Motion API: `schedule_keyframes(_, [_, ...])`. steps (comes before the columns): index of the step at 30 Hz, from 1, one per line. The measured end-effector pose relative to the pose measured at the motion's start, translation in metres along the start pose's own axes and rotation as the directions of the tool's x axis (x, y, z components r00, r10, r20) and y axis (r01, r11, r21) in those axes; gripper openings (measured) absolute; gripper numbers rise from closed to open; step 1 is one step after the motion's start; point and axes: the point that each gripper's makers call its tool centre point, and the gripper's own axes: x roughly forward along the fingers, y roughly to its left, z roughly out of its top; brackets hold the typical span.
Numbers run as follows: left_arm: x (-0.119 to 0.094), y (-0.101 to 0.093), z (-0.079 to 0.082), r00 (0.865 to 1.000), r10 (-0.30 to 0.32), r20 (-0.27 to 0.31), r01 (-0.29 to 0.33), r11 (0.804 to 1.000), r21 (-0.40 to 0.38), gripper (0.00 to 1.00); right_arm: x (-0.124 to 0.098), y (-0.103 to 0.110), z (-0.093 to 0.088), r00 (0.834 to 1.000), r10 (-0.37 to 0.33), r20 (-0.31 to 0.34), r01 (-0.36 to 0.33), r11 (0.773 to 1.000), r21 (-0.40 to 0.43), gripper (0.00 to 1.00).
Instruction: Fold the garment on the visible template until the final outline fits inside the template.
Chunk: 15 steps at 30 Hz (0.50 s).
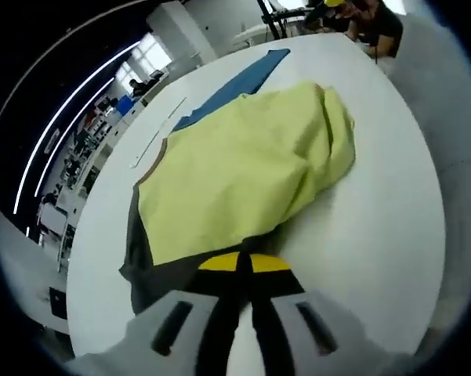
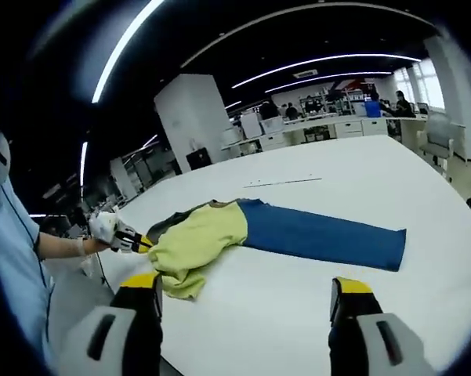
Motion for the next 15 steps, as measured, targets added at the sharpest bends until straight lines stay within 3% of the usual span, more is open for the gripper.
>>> schedule_keyframes(6, [-0.011, 0.018, 0.015, 1.000, 0.012, 0.013, -0.012, 1.000, -0.010, 0.00, 0.001, 0.003, -0.003, 1.000, 0.007, 0.004, -0.007, 1.000, 0.016, 0.88])
schedule_keyframes(15, [-0.020, 0.062, 0.044, 1.000, -0.004, 0.028, 0.004, 1.000, 0.013, 0.00, 0.001, 0.004, -0.009, 1.000, 0.013, -0.002, -0.013, 1.000, 0.028, 0.88])
